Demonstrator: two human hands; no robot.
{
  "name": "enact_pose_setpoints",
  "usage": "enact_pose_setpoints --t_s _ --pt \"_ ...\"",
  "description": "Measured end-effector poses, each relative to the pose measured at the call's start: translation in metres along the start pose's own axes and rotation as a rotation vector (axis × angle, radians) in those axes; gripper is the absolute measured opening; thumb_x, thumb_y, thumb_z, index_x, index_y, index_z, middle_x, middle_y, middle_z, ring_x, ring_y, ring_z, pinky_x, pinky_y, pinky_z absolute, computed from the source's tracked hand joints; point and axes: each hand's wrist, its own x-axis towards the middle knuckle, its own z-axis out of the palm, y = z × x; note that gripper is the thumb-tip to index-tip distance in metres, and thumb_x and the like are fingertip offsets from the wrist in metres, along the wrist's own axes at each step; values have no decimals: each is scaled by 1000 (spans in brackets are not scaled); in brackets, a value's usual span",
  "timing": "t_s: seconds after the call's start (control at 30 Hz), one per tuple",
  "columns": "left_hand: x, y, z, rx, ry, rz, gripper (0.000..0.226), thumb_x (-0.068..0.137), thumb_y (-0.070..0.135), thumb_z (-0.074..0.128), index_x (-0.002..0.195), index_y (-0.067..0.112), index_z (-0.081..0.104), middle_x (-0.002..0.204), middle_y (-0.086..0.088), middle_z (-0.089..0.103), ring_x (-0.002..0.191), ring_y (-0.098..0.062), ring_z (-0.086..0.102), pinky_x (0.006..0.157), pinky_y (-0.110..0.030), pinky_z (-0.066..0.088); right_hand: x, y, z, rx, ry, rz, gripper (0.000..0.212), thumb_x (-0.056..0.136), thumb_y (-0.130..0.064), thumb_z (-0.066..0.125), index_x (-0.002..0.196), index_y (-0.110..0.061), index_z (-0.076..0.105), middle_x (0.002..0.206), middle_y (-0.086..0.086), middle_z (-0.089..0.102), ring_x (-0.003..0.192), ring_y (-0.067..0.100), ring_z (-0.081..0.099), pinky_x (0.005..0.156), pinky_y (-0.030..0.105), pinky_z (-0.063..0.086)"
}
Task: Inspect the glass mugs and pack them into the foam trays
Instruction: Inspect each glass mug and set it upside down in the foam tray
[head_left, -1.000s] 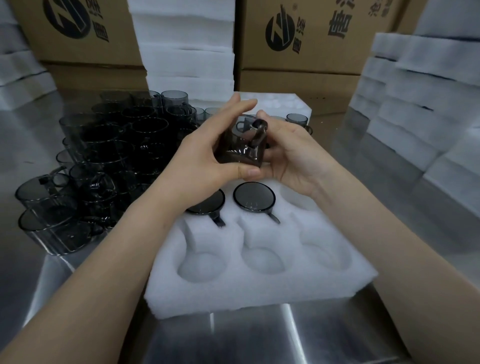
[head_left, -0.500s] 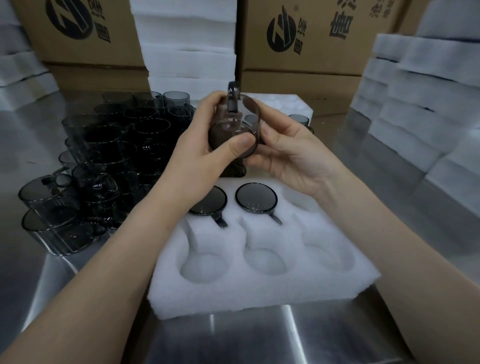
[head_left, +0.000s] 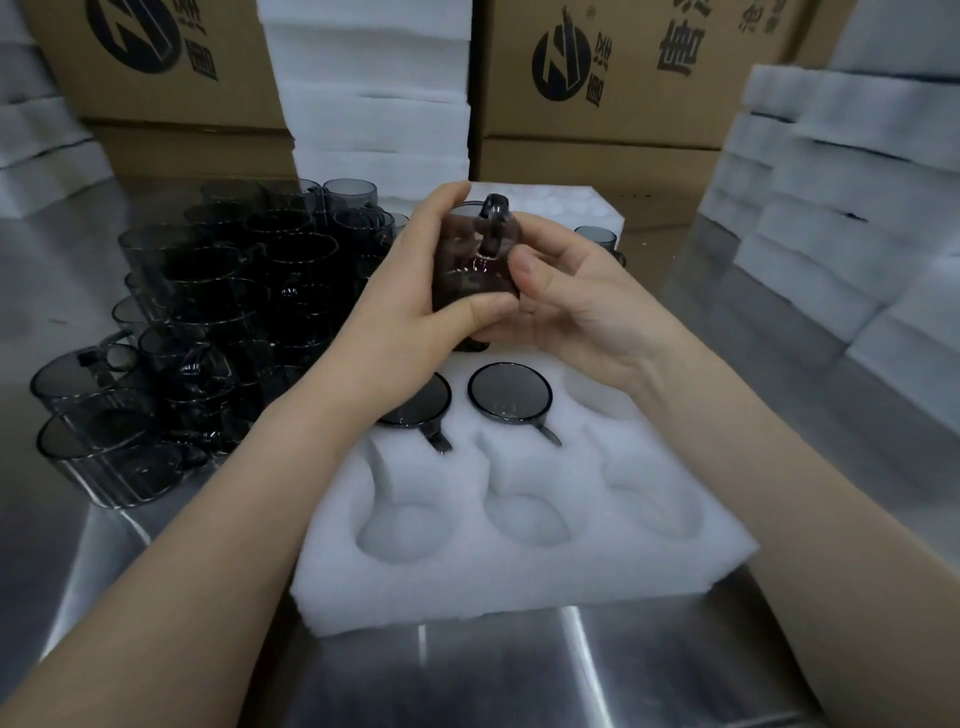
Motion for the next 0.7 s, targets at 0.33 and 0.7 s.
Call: enact_pose_setpoints --t_s 0.33,0.7 --pt "-2 -1 0 9 -89 32 82 79 32 69 148 35 24 144 15 40 136 2 36 115 -24 28 2 -4 -7 -86 128 149 62 88 -57 46 114 -4 65 114 18 67 99 32 69 84 46 58" --pt "-4 0 1 160 -196 31 88 72 34 78 145 47 30 129 32 44 116 3 53 99 -13 42 -19 -36 -33 -255 29 230 40 74 -4 63 113 -9 58 107 12 68 88 21 68 75 34 58"
